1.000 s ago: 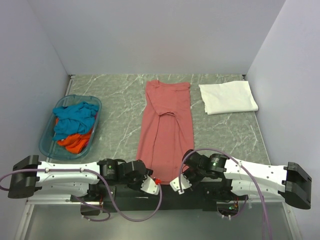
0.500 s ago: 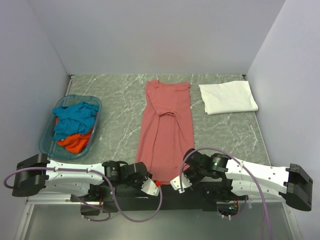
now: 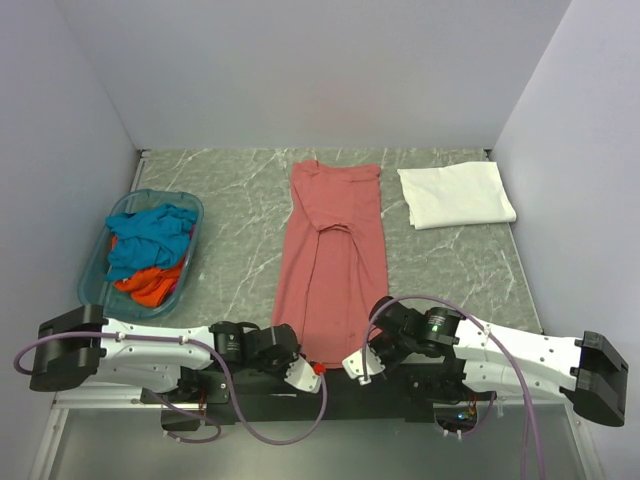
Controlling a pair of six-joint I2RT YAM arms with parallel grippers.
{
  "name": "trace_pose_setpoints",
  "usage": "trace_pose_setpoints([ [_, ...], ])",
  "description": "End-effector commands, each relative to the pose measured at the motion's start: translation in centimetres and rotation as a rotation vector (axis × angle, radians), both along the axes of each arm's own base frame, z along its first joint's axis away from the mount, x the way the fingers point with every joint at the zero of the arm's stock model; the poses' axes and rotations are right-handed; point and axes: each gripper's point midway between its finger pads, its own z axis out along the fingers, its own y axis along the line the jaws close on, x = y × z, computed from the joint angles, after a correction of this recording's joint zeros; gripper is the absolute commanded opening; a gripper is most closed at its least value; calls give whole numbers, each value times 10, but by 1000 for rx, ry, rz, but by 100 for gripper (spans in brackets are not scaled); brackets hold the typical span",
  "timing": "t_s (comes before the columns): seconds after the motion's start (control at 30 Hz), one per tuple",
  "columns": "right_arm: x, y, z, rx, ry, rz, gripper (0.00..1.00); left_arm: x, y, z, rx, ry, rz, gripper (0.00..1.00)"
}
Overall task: Fold and stack the t-shirts
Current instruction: Fold the tshirt
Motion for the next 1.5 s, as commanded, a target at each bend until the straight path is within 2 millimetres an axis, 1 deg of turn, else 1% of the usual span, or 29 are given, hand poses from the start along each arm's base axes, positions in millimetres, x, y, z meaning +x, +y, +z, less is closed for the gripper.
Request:
trace_pose_setpoints([
  [0.0, 3, 4, 4, 41, -12, -3, 0, -6, 8, -10, 49, 30, -20, 0],
  [0.1, 4, 4, 5, 49, -17, -12, 0, -5, 7, -8, 44, 22, -16, 0],
  [0.2, 10, 7, 10, 70, -23, -48, 0, 0, 2, 3, 5, 6, -4, 0],
  [0.37, 29, 8, 20, 107, -35, -149, 0, 12, -8, 32, -95, -26, 19, 0],
  [0.47, 38, 5, 21, 109, -38, -193, 0, 23, -13, 49, -153, -60, 33, 0],
  [0.5, 42, 5, 23, 112, -39, -207, 0, 36, -10, 52, -158, -91, 73, 0],
  [0.63, 59, 5, 32, 133, -47, -273, 0, 65, -13, 63, -207, -133, 133, 0],
  [0.67, 66, 7, 37, 144, -57, -285, 0, 77, -11, 64, -213, -136, 156, 0],
  [0.73, 79, 3, 37, 133, -57, -325, 0, 91, -17, 67, -227, -137, 167, 0],
  [0.77, 88, 6, 44, 145, -75, -330, 0, 105, -14, 69, -228, -156, 188, 0],
  [0.8, 94, 5, 42, 130, -67, -339, 0, 114, -17, 73, -243, -167, 195, 0],
  [0.83, 103, 2, 44, 131, -69, -368, 0, 123, -19, 69, -233, -166, 203, 0],
  [0.87, 111, 3, 47, 132, -75, -376, 0, 131, -25, 77, -253, -173, 188, 0],
  [0.9, 122, 5, 51, 131, -78, -380, 0, 146, -21, 79, -253, -184, 222, 0],
  [0.93, 131, 3, 54, 135, -77, -405, 0, 156, -23, 74, -243, -180, 230, 0],
  [0.97, 140, 3, 57, 140, -85, -417, 0, 168, -29, 85, -269, -193, 230, 0],
  [1.0, 151, 7, 61, 140, -91, -417, 0, 182, -26, 88, -277, -199, 262, 0],
  [1.03, 158, 7, 63, 143, -94, -428, 0, 191, -28, 85, -280, -191, 268, 0],
  [1.07, 168, 5, 65, 146, -101, -448, 0, 203, -32, 94, -302, -211, 271, 0],
  [1.13, 186, 8, 69, 150, -103, -465, 0, 221, -32, 99, -315, -211, 287, 0],
  [1.17, 199, 8, 78, 171, -118, -483, 0, 235, -31, 106, -339, -236, 302, 0],
  [1.23, 212, 8, 74, 166, -101, -504, 0, 250, -35, 111, -351, -232, 302, 0],
  [1.27, 224, 8, 83, 183, -119, -520, 0, 260, -30, 112, -351, -239, 315, 0],
  [1.3, 231, 8, 77, 169, -108, -531, 0, 266, -29, 112, -352, -237, 320, 0],
  [1.33, 236, 8, 78, 170, -110, -539, 0, 274, -32, 111, -356, -228, 316, 0],
  [1.37, 246, 9, 85, 185, -124, -552, 0, 279, -31, 110, -355, -227, 318, 0],
  [1.4, 256, 9, 85, 188, -118, -567, 0, 290, -30, 109, -357, -220, 322, 0],
  [1.43, 258, 6, 79, 179, -105, -578, 0, 296, -28, 107, -355, -217, 331, 0],
  [1.47, 267, 6, 80, 178, -104, -588, 0, 304, -25, 106, -351, -217, 342, 0],
])
